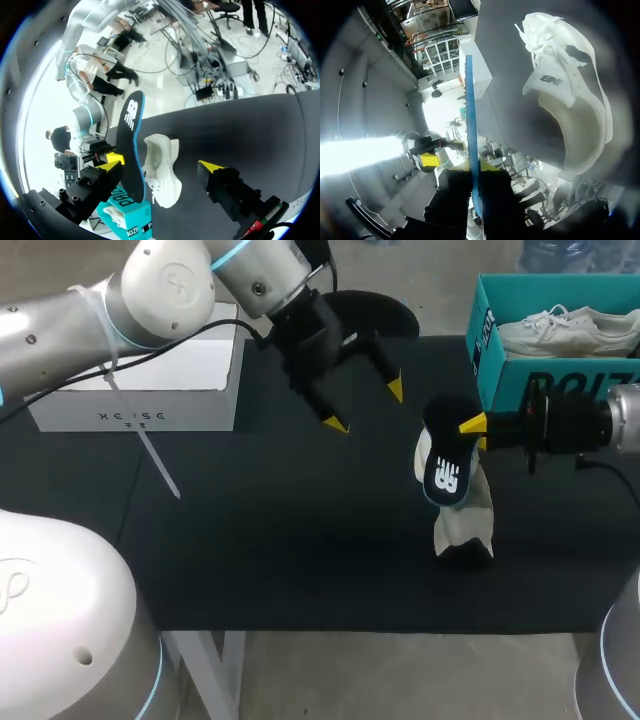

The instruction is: Take the shoe out of the shoebox, open the shoe tongue, remove and reinsert the insole, then place the shoe into the shoebox

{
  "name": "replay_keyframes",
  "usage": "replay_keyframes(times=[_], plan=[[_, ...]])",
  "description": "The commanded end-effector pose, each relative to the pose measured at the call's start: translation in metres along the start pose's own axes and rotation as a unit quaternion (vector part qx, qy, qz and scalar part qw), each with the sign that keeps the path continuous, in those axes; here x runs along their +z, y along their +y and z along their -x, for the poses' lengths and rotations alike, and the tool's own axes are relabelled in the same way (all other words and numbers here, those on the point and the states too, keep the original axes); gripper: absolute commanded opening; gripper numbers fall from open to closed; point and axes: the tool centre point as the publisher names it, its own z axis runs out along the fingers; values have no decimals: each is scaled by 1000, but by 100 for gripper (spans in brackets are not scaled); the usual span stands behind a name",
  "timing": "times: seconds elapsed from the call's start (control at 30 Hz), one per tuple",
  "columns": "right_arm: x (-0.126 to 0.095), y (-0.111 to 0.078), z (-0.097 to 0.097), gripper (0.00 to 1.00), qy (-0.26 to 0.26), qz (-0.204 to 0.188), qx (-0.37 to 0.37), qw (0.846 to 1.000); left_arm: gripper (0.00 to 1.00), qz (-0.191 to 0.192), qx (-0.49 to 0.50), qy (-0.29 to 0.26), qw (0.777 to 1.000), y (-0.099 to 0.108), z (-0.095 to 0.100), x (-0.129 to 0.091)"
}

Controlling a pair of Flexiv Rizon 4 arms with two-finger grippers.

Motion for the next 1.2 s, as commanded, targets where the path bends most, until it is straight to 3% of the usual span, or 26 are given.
replay_keyframes(times=[0.03,0.1,0.27,0.5,0.73,0.9,1.2], plan=[[1,-1,0,0,-1,2,0,1000,100,1,0,1,1000,-1,-1,0],[1,-1,0,0,-1,2,0,1000,100,1,0,1,1000,-1,-1,0],[1,-1,0,0,-1,2,0,1000,100,-20,65,86,994,18,30,-8],[1,-1,0,0,-1,2,0,1000,100,-4,109,181,977,44,89,-15],[1,-1,0,0,-1,2,0,1000,100,10,99,197,975,58,126,-12],[1,-1,0,0,-1,2,0,1000,100,19,98,175,980,56,132,-8],[1,-1,0,0,-1,2,0,1000,100,25,80,150,985,41,104,-10]])
